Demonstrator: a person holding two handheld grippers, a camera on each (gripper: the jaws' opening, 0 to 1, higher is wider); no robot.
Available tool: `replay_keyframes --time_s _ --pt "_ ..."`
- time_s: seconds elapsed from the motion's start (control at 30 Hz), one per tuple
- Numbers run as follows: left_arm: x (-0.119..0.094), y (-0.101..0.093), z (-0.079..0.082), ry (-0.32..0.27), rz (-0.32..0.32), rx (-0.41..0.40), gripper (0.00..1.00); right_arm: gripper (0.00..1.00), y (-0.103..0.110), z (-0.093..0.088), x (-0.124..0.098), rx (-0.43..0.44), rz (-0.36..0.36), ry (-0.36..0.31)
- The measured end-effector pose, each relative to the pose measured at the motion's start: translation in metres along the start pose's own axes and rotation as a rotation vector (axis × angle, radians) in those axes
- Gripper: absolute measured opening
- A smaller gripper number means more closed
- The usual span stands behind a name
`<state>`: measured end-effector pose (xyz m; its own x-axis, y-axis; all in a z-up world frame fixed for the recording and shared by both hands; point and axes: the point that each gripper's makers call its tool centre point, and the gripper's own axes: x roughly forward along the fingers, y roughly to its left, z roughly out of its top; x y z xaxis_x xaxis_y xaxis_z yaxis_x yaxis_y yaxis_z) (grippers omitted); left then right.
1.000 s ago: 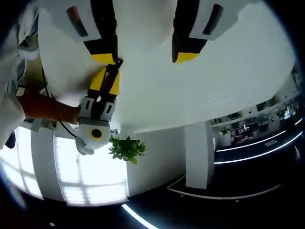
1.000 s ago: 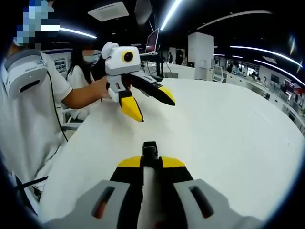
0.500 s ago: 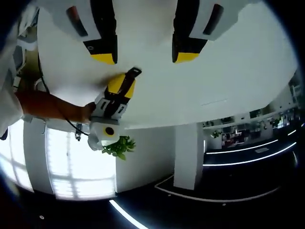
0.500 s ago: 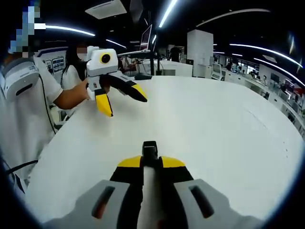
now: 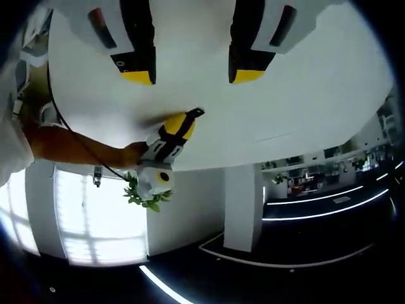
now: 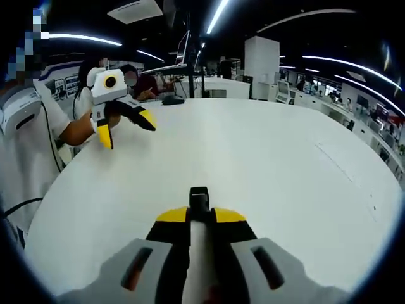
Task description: Snap the two parts of the plastic buckle together until the buckle closes and remains connected.
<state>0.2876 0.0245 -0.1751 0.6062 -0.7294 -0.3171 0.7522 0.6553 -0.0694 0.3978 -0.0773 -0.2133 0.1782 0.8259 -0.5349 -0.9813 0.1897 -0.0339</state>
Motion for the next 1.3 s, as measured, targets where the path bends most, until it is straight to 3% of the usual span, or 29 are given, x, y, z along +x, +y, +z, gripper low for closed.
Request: replay_keyframes --time_s 0.6,0.97,1.3 --pt "-0.012 0.004 -0.001 -0.010 0.029 -0.013 0.46 0.12 -0.041 0.002 0.003 0.022 -0.005 -0.012" --pt "-0.015 0.012 -0.004 -0.008 0.047 -0.029 0.46 0.13 -0.039 0.003 -0.001 0.008 -0.003 -0.024" --pt "-0.017 0.016 -0.004 -0.012 0.064 -0.040 0.47 0.24 -0.045 0.004 -0.004 0.039 -0.028 -0.050"
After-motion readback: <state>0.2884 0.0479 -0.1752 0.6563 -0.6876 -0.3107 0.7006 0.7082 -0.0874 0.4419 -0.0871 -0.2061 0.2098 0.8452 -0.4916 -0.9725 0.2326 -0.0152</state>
